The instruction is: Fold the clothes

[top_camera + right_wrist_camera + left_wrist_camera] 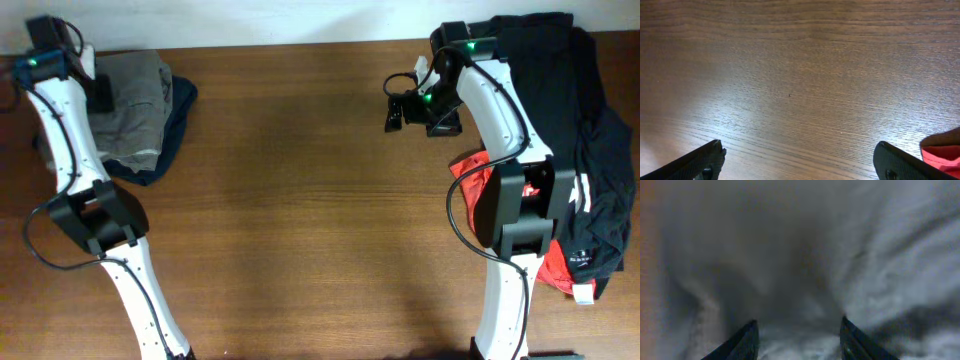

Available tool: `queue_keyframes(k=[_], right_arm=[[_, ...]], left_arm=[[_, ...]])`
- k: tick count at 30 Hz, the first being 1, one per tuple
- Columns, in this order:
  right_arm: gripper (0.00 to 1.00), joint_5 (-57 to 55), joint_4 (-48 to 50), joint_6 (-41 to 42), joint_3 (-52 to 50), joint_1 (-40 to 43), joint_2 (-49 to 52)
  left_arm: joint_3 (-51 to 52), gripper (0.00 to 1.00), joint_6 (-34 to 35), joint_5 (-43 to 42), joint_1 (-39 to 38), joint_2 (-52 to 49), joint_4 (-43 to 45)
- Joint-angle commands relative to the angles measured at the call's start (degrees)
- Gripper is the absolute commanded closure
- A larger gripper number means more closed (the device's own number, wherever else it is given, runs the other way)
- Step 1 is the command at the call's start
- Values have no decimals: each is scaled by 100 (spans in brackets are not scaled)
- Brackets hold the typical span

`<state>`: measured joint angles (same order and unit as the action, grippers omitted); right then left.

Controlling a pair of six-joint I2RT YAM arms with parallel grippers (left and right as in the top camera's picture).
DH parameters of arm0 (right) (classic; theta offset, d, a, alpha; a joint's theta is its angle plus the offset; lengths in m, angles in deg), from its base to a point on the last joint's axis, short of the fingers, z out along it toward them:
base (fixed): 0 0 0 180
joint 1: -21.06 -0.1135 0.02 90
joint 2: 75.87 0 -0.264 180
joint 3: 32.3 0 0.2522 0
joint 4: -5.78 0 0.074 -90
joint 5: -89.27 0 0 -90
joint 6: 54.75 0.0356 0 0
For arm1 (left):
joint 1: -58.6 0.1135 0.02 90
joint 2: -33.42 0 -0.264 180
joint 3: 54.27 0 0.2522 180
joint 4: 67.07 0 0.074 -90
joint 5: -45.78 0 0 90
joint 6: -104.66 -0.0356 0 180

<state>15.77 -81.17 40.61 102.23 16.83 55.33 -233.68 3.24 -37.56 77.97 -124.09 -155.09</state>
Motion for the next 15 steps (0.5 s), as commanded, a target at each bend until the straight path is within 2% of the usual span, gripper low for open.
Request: queue_keyframes(k=[1, 3, 6, 10, 11, 12, 15], right_arm=[[1, -68, 11, -46, 24, -24, -245], [1, -68, 11, -46, 26, -24, -245], [1, -66, 9, -46, 26, -24, -245], [1, -66, 15, -48, 33, -24, -247], [1, -66, 13, -50, 48, -24, -249], [1, -66, 2, -52, 87, -22, -258], [1, -68, -140, -70, 485, -4, -330]], left_arm=[[-15, 48, -116, -20, 0, -223, -33], [-17, 47, -116, -17, 2, -223, -44], [-146, 37, -107, -20, 9, -68, -184], [-420, 30, -107, -20, 0, 367, -450], [-476, 26, -105, -22, 0, 501, -468], [-522, 2, -74, -22, 0, 632, -470], [-612, 1, 92, -195, 0, 1246, -490]])
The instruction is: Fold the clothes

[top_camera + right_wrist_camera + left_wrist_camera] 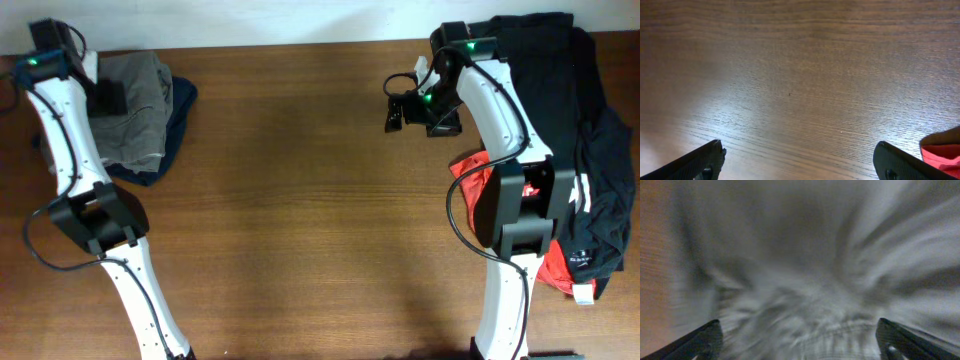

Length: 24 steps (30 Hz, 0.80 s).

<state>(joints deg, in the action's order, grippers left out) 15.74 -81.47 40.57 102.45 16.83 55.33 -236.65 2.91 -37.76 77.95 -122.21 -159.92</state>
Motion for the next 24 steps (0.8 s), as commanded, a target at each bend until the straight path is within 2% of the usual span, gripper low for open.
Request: queue_keyframes(k=[1, 4, 8, 13, 17, 24], right_arm=[[1, -66, -177, -66, 651, 2, -361], [1, -70, -518, -68, 1532, 13, -442], [1, -197, -1360, -85, 3370, 13, -476], [1, -208, -2380, -85, 5683, 13, -664], [1, -214, -2216, -81, 5814, 13, -1572], [1, -216, -2221, -83, 5816, 13, -2269]], left_arm=[[-315, 1, 149, -282, 2, 1226, -24], [-315, 1, 201, -782, -9, 1799, -101], [-315, 1, 201, -1578, -57, 2465, -317], [-315, 1, 199, -1764, -98, 2940, -678], [-313, 1, 199, -1764, -98, 3008, -721], [-306, 1, 199, -1764, -98, 3003, -726]])
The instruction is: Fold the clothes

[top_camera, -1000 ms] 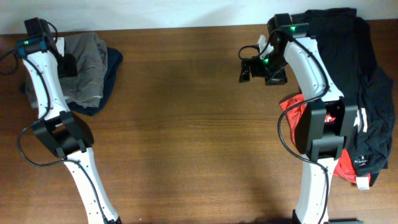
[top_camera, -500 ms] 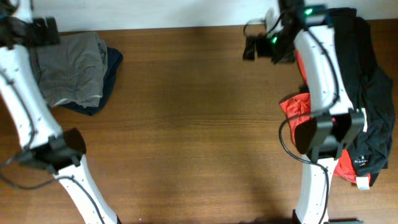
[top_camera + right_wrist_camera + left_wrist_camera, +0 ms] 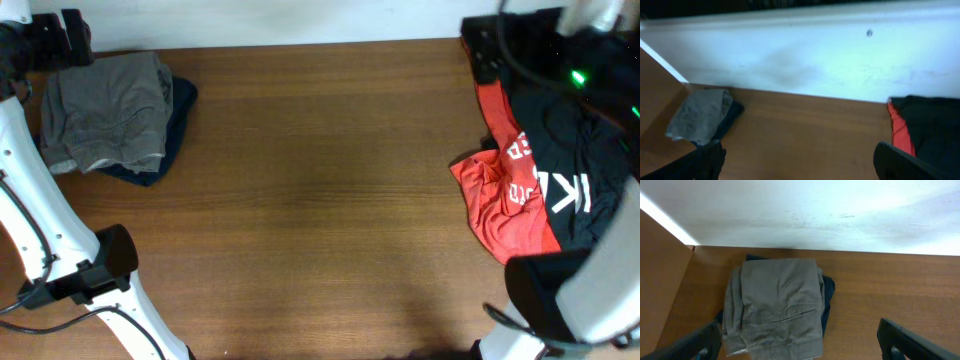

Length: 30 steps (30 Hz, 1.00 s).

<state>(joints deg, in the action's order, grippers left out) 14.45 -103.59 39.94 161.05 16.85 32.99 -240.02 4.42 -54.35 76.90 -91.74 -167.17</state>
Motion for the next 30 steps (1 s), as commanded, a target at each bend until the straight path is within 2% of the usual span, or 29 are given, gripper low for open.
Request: queue_keyframes(k=[1, 12, 18, 22, 30], right_arm=[[1, -87, -13, -20, -44, 11, -87], [1, -269, -46, -24, -50, 11, -85], [1, -717, -81, -22, -378, 11, -605], [1, -1115, 564, -22, -1617, 11, -1408], [1, -1690, 2924, -24, -5593, 22, -3353]], left_arm=[[31, 1, 48, -105, 7, -44, -2], [33, 1, 48, -105, 7, -44, -9], [33, 1, 48, -105, 7, -44, -9], [33, 1, 48, -105, 7, -44, -9], [33, 1, 48, -105, 7, -44, -9]])
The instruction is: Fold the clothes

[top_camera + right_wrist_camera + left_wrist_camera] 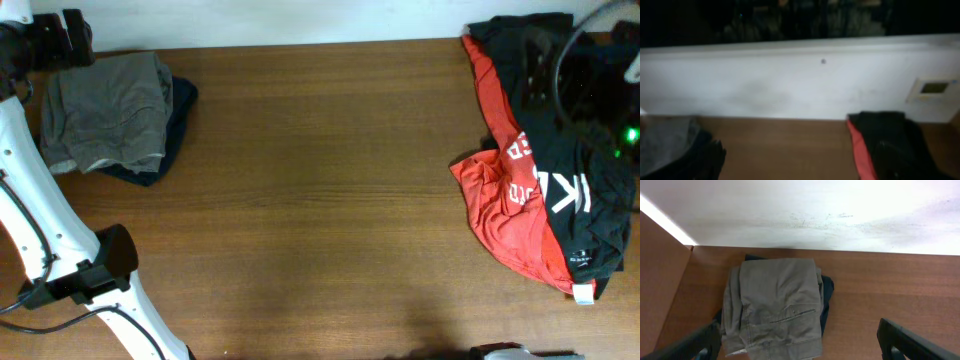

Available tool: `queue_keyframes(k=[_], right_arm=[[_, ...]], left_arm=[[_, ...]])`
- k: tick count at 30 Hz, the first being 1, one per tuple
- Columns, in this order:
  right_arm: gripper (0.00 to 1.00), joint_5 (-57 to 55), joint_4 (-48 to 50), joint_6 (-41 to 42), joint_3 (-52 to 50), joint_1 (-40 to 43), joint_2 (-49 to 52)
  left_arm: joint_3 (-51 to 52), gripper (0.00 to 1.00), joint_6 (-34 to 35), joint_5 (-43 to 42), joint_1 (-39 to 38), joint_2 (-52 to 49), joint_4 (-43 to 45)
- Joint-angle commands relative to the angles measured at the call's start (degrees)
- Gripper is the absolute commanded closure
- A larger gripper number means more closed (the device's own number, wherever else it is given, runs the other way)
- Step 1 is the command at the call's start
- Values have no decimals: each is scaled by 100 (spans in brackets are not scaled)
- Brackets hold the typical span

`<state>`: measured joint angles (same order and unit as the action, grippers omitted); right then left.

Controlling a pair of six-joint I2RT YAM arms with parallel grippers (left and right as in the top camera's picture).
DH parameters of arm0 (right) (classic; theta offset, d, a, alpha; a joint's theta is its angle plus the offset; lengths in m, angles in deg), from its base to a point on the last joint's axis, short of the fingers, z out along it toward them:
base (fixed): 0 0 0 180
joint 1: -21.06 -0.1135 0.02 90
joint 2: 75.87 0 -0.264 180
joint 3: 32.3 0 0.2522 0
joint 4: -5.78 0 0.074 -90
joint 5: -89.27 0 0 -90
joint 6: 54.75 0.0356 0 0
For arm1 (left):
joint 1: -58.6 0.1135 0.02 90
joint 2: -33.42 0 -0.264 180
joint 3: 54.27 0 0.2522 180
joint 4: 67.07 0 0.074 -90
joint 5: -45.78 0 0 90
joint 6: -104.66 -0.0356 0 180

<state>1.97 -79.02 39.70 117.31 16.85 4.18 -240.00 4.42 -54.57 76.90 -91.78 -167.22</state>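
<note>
Folded grey trousers (105, 108) lie on a dark blue garment (180, 115) at the table's far left corner. The left wrist view looks down on the trousers (777, 305) from high up. My left gripper (800, 350) hangs well above them, open and holding nothing. An unfolded heap of red cloth (510, 200) and black cloth (585, 150) lies at the right edge. My right gripper (802, 162) is raised high and open; its view is blurred, with the heap (880, 137) low at the right.
The brown wooden table (320, 200) ends at a white wall (805, 210) along its far edge. My left arm (40, 200) stands along the left edge. My right arm (600, 80) shows only as a blur over the heap.
My right arm has swung further to the right, almost out of the overhead view, and its camera now looks more level at the wall. The left gripper and both clothes piles are unchanged.
My left gripper was down on the grey trousers with its fingers fairly close, then opened wide on them. My right gripper stayed open low over bare table beside the heap. Then both arms were raised high and back, and now the right one is further right.
</note>
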Motion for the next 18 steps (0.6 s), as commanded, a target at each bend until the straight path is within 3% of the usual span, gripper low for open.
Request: queue_keyframes(k=[1, 7, 10, 18], right_arm=[[1, -514, 726, -2, -1655, 22, -651], [1, -752, 2590, 0, -4369, 22, -1700], [1, -752, 4026, 0, -6371, 22, -2363], [1, -723, 5722, 4, -9294, 343, -3591]], left_arm=[[31, 1, 48, -83, 7, -39, -4], [31, 1, 48, -83, 7, -39, -4], [31, 1, 48, -83, 7, -39, -4], [31, 1, 48, -83, 7, -39, -4]])
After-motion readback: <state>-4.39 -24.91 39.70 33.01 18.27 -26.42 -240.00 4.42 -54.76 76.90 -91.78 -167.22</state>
